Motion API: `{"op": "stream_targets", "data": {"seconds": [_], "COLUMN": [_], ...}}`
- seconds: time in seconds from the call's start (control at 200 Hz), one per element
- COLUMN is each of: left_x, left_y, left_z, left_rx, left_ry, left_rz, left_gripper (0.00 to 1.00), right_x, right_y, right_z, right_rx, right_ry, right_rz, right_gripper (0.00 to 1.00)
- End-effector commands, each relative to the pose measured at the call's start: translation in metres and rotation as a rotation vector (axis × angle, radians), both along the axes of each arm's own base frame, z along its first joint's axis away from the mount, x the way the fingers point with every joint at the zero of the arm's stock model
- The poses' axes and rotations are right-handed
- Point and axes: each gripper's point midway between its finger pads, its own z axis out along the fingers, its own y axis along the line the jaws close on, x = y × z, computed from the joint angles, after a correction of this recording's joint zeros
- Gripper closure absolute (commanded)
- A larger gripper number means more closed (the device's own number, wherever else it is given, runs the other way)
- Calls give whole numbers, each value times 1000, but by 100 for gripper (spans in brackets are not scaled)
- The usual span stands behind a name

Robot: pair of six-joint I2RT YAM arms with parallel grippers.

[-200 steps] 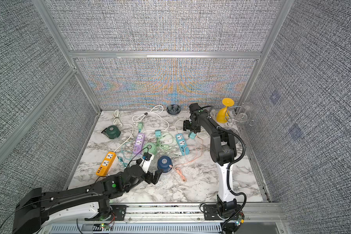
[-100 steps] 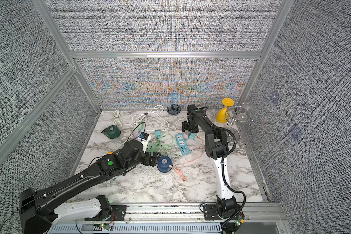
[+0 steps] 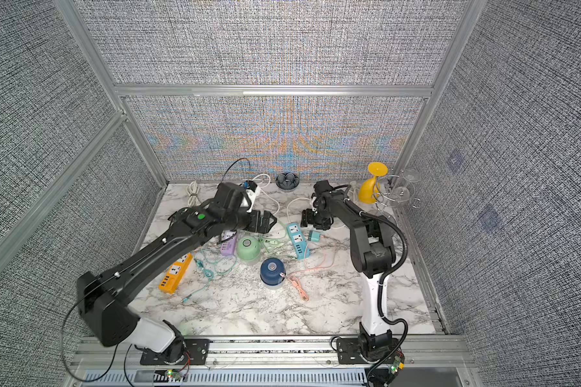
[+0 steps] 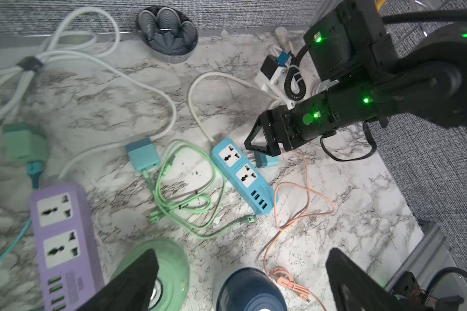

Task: Charge the cordless meat grinders
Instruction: Move the plug to the center of the board, then pick up the plug from the center of the board.

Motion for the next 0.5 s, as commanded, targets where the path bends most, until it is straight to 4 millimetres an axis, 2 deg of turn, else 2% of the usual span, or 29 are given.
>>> {"op": "stream_targets", "data": {"seconds": [0.0, 0.1, 0.11, 0.17, 0.215, 0.335, 0.41, 0.495], "left_x": [9, 38, 41, 55, 65, 81, 82, 80], "left_y": [-24, -54, -58, -78, -91, -126, -149, -170], "left_z": [-9, -26, -37, -55, -72, -102, -116, -129], "left_rx": [36, 43, 53, 40, 32, -7, -36, -58], "left_ry": [84, 156, 181, 243, 288, 320, 309, 303], "left_rz": [-98, -107, -108, -118, -112, -129, -160, -186], "left_gripper": [6, 12, 12, 15, 17, 17, 17, 15], "right_x": [11, 1, -1, -14, -26, -61, -79, -90], "right_y": [-5, -21, -23, -29, -32, -30, -25, -20], "right_z": [35, 54, 54, 54, 52, 38, 24, 9], "right_rx": [51, 63, 63, 87, 109, 181, 217, 225], "right_ry": [-73, -81, -79, -67, -54, -13, 25, 46], "right_rz": [-82, -164, -172, -210, -234, -256, -256, -259], "right_gripper": [26, 35, 36, 42, 52, 74, 86, 93]}}
